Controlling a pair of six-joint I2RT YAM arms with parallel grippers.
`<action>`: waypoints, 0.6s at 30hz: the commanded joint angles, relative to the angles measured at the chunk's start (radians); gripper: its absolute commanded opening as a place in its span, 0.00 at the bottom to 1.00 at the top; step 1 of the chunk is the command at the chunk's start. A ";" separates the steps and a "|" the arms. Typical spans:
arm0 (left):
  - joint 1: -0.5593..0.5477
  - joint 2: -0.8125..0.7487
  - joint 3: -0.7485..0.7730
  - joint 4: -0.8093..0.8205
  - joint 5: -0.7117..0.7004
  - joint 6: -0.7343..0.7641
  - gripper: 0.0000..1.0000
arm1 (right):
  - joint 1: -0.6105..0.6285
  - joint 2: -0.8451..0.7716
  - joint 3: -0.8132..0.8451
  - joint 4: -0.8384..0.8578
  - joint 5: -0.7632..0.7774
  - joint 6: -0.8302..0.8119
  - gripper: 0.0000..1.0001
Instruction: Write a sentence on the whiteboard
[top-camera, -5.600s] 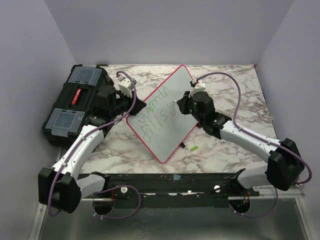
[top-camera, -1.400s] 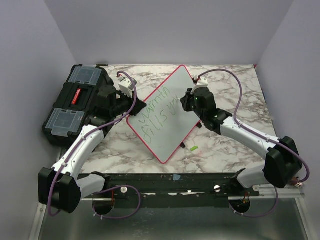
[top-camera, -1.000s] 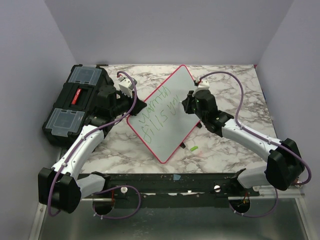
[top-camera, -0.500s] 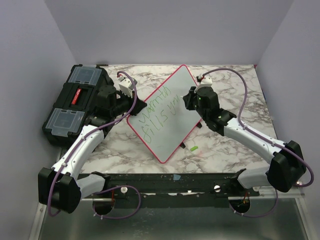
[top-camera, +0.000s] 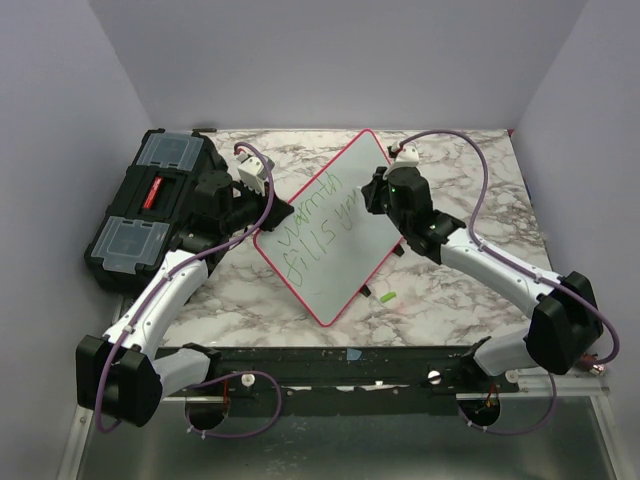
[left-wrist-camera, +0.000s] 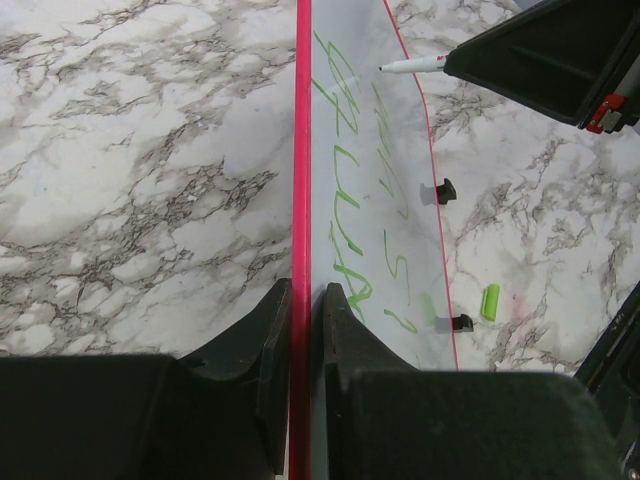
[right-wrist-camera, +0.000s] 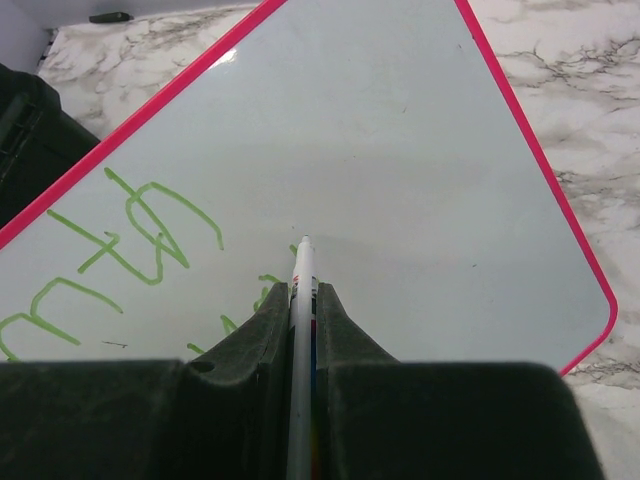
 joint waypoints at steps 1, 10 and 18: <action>-0.011 -0.014 0.000 0.017 -0.005 0.079 0.00 | 0.000 0.029 0.037 0.025 0.026 0.006 0.01; -0.011 -0.017 0.001 0.016 -0.008 0.081 0.00 | 0.001 0.058 0.040 0.033 0.026 0.004 0.01; -0.011 -0.014 0.000 0.016 -0.008 0.081 0.00 | 0.000 0.052 -0.004 0.027 0.018 -0.004 0.01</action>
